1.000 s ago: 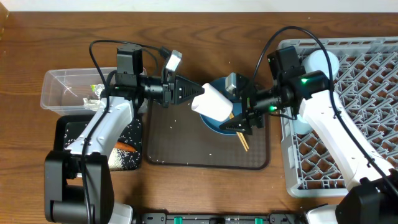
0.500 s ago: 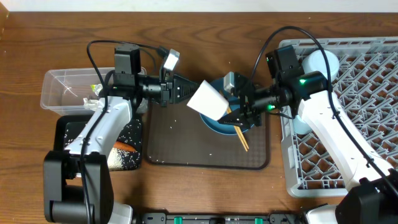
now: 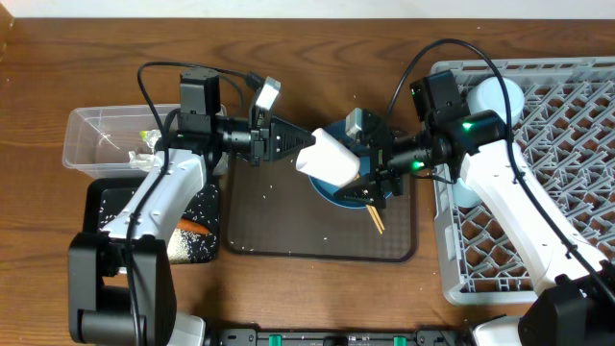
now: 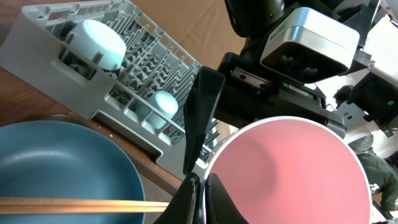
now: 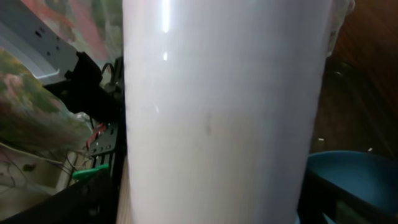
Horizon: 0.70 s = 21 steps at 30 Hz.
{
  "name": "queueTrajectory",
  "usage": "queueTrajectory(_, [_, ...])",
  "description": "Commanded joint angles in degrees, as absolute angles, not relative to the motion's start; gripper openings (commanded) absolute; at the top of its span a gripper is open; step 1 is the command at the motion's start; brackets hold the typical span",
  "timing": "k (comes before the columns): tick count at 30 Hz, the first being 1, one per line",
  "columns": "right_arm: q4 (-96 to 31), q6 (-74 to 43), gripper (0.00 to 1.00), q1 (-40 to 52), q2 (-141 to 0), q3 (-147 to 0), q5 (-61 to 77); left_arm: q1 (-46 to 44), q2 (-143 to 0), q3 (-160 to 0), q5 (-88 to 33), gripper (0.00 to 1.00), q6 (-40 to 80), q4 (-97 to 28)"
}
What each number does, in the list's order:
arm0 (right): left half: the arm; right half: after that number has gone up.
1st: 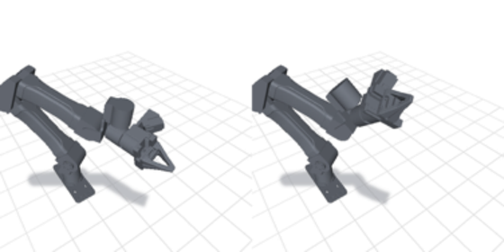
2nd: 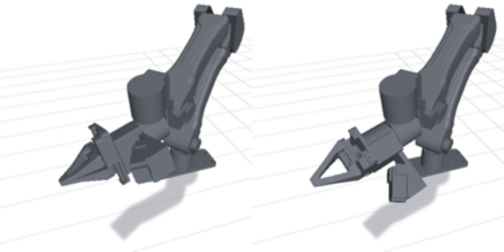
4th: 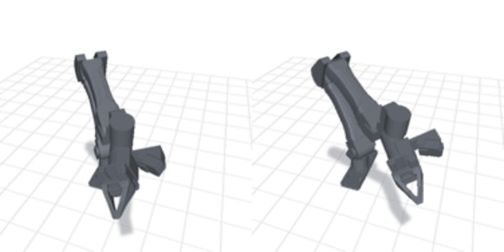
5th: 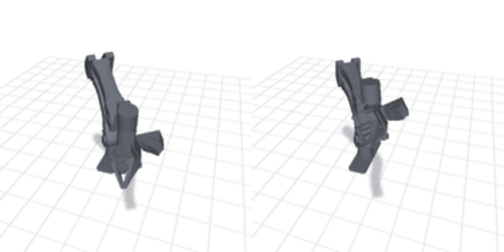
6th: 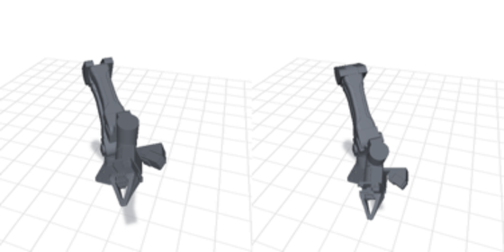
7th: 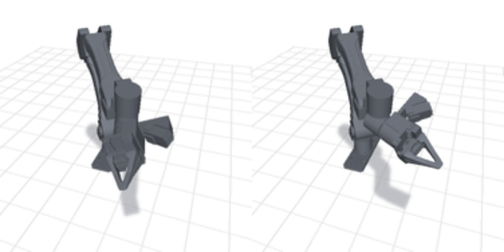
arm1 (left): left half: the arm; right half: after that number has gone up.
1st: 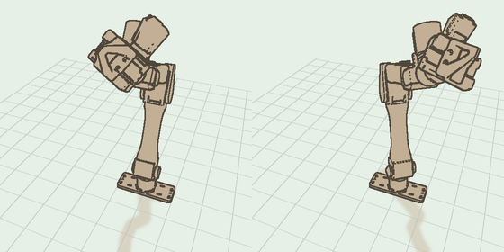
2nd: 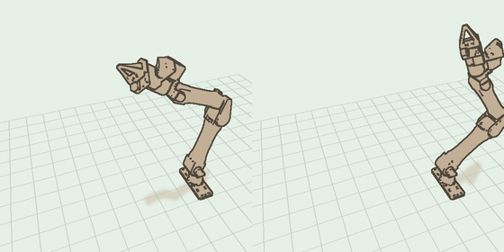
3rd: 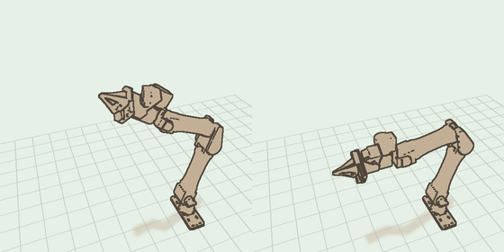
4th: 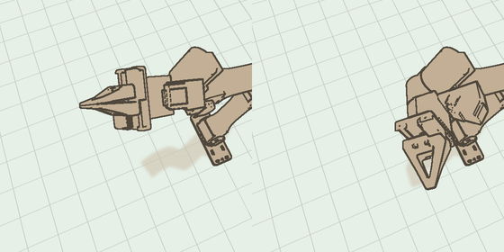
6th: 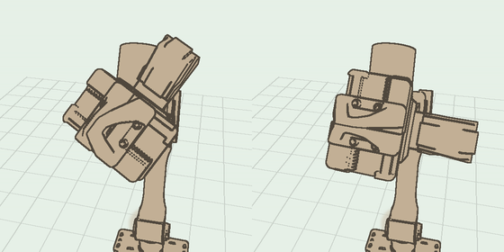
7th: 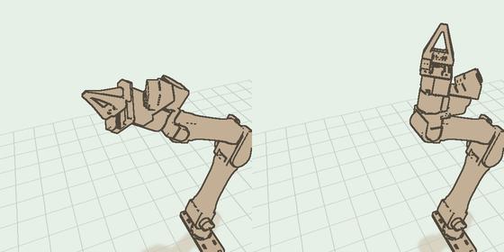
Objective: Sort waste into correct bins and load items into the dishwasher rack
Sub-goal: 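Grasp the pink cup with the right gripper as the left releases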
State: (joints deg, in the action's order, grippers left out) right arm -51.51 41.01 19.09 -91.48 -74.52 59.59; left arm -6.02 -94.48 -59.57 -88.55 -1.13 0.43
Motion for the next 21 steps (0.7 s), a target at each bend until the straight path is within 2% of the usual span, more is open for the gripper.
queueTrajectory(1, [-51.27, 40.56, 0.88, 19.59, -91.64, -74.81, 61.34, -6.07, -94.35, -59.2, -89.54, 0.06, -1.28, 0.54])
queueTrajectory(9, [-46.28, 39.51, 0.82, 19.59, -91.64, -74.81, 61.54, -6.24, -94.35, -59.2, -89.34, 0.06, -1.48, 0.51])
queueTrajectory(16, [-46.37, 38.5, 0.65, 19.55, -91.64, -74.81, 60.12, -6.22, -94.35, -59.2, -89.32, 0.06, -1.48, 0.51])
queueTrajectory(21, [-46.02, 38.13, 0.68, 18.65, -91.64, -74.83, 59.37, -6.24, -94.35, -59.2, -85.38, 0.06, -1.48, -1.02])
